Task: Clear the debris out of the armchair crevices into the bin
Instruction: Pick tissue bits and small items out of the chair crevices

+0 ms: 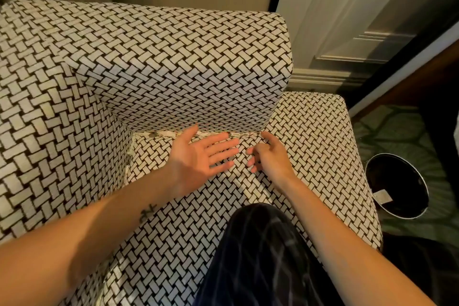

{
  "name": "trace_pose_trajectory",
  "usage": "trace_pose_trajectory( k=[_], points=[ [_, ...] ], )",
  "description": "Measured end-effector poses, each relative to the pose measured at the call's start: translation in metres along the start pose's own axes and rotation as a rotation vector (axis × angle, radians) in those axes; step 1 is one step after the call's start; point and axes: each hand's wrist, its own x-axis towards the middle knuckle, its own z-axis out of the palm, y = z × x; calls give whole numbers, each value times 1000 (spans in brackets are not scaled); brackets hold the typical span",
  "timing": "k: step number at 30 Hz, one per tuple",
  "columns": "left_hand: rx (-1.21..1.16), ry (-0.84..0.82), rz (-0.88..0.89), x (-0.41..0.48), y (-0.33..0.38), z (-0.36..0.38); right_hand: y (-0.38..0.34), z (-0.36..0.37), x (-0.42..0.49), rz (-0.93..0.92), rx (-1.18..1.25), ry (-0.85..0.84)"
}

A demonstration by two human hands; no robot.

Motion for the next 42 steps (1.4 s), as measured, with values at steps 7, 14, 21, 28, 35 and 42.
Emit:
trace_pose_trajectory(
  k=[7, 14, 21, 28, 35, 42],
  points=[
    [-37, 9, 26, 7, 3, -8, -4, 2, 8, -60, -260, 21],
    [-97, 15, 13, 9, 1, -9, -1, 7, 15, -173, -536, 18],
    [-107, -7, 10, 10, 1, -9, -9, 16, 27, -142, -778, 66],
    [-129, -5, 18, 10, 4, -12, -17, 20, 40, -50, -856, 46],
    [-111, 2, 18, 9, 3, -12, -18, 18, 37, -4, -766, 41],
    [-71, 34, 22, 7, 5, -11, -31, 35, 45, 50, -985, -19]
  ],
)
